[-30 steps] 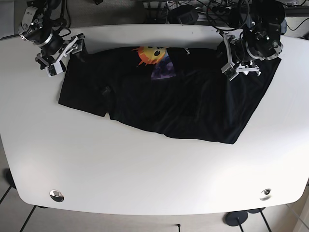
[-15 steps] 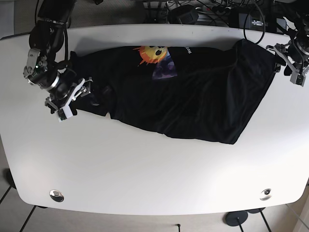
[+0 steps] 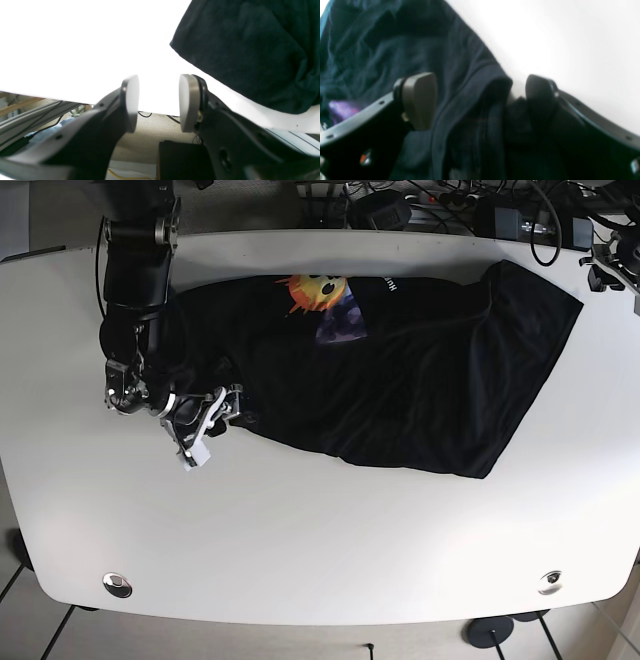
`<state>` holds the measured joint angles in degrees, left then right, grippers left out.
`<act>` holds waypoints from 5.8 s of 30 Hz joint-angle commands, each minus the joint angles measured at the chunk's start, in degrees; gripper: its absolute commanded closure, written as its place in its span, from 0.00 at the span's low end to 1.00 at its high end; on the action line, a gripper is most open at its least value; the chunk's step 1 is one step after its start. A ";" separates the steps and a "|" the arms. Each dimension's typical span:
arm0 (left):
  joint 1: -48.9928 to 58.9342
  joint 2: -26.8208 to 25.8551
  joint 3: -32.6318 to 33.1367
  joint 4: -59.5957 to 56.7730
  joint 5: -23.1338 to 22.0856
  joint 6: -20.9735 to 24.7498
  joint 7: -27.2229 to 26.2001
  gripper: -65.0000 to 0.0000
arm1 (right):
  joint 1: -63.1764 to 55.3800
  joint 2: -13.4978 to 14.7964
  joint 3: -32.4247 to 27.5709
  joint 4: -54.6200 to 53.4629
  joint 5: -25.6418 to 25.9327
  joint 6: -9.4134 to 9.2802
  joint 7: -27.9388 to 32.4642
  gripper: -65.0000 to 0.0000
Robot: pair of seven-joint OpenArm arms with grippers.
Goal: Fold the T-shirt properly
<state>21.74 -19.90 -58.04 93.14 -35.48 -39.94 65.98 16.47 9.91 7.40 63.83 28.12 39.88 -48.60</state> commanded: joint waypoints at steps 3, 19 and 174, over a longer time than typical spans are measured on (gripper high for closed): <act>0.02 -1.33 -0.38 -0.18 -0.60 -0.06 -0.96 0.65 | 1.86 -0.81 0.03 -1.28 0.67 0.12 0.38 0.18; -3.85 -0.89 3.49 -5.19 1.68 -0.06 -4.92 0.57 | 1.60 -2.22 0.38 -1.11 1.02 0.12 0.29 0.97; -1.82 7.99 3.49 -1.85 -1.22 -0.06 5.28 0.41 | -36.47 0.86 27.90 43.55 1.11 0.12 -7.80 0.97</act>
<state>19.81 -11.49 -54.39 90.87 -36.49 -39.92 70.81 -20.23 10.00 35.14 106.41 28.56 40.05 -57.30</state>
